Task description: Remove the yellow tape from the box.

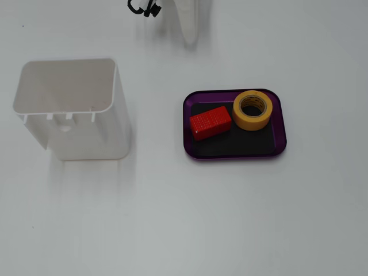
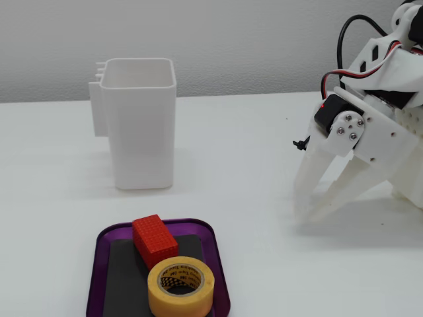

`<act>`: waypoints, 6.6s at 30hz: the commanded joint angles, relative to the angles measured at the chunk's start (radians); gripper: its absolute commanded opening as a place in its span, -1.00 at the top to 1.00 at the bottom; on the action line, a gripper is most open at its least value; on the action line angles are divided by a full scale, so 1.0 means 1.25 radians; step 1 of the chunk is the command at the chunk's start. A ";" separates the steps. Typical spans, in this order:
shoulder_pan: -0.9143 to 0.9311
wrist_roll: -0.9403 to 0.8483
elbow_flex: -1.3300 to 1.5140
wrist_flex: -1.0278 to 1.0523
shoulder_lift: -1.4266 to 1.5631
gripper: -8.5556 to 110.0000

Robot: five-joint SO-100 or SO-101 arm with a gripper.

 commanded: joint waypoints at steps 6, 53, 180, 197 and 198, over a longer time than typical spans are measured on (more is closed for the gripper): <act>-0.005 0.016 0.005 -0.007 0.080 0.86; -0.005 0.012 0.005 -0.007 0.080 0.86; -0.199 -0.288 -1.149 -0.174 -1.490 0.72; -0.199 -0.282 -1.089 -0.236 -1.490 0.71; -0.199 -0.283 -1.089 -0.237 -1.490 0.72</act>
